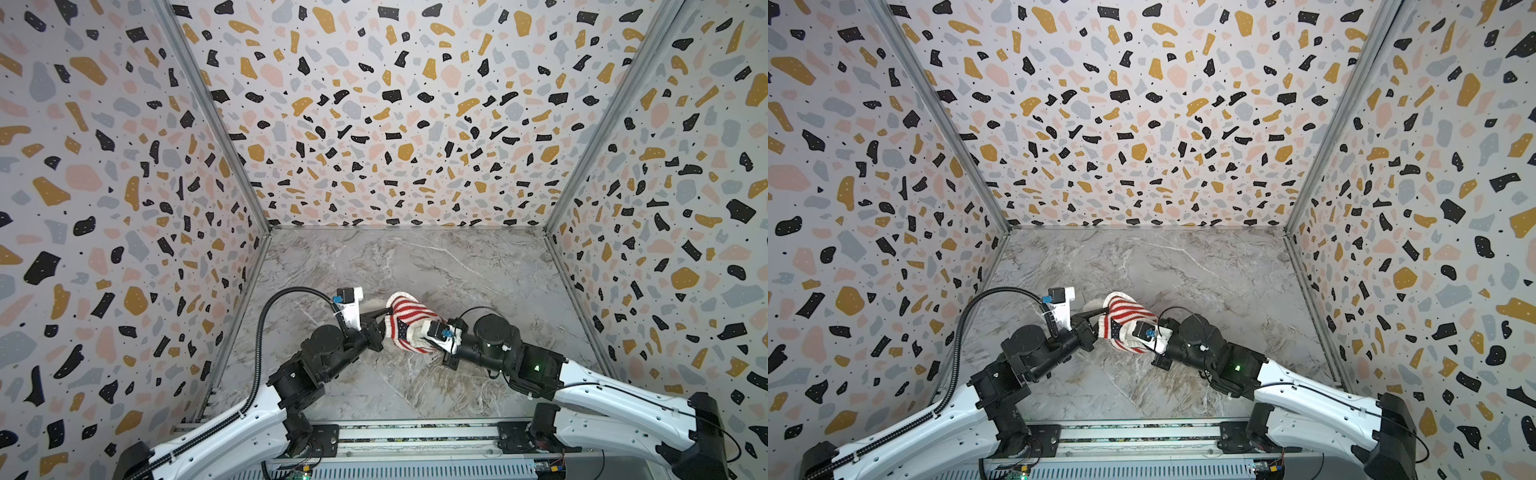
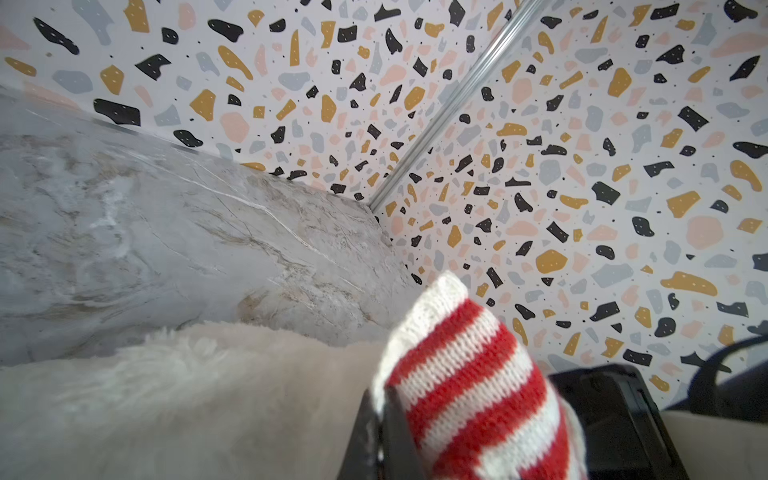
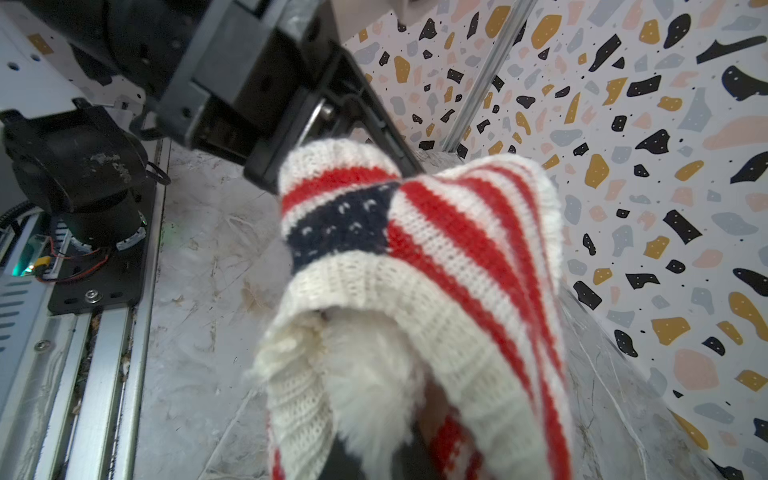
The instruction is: Dress the teddy bear
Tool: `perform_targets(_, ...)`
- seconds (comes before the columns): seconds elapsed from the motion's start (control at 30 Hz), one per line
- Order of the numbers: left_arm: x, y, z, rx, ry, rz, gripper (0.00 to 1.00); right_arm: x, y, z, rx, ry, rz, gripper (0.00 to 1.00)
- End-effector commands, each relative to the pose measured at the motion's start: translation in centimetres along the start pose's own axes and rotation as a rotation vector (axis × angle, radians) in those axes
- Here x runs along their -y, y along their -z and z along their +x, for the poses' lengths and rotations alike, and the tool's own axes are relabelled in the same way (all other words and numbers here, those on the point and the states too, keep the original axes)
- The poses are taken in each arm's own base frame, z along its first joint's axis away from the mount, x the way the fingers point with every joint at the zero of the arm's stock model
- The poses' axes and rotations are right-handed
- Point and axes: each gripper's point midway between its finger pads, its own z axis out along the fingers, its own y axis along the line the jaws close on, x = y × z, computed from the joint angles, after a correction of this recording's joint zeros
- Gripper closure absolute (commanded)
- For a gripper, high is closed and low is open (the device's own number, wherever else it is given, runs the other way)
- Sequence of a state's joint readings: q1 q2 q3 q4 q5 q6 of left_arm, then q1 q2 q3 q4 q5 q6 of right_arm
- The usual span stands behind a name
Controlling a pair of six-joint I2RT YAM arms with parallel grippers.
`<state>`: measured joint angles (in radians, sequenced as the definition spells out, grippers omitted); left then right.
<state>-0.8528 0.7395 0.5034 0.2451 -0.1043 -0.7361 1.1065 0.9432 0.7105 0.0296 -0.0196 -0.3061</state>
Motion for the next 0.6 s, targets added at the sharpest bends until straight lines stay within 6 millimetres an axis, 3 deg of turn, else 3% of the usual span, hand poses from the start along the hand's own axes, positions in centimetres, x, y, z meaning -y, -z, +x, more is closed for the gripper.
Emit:
perform_targets(0.0, -0.6, -0.3, -1.7, 0.057, -0.003, -0.068, 1.00, -0.1, 0.1, -0.7, -0.036, 0.102, 0.035, 1.00)
perform_targets(0.2, -4.6, -0.1, -0.9, 0.045, 0.005, -0.243, 1.00, -3.2, 0.1, -1.1, -0.057, 0.244, -0.024, 1.00)
perform_targets(0.33, -6.8, 0.2, -0.4, 0.032, -0.020, -0.340, 1.00, -4.8, 0.9, -2.8, 0.003, 0.328, -0.037, 1.00)
perform_targets(0.57, -9.6, 0.2, 2.2, -0.069, -0.081, -0.430, 1.00, -4.3, 3.3, -5.3, 0.149, 0.326, 0.012, 1.00)
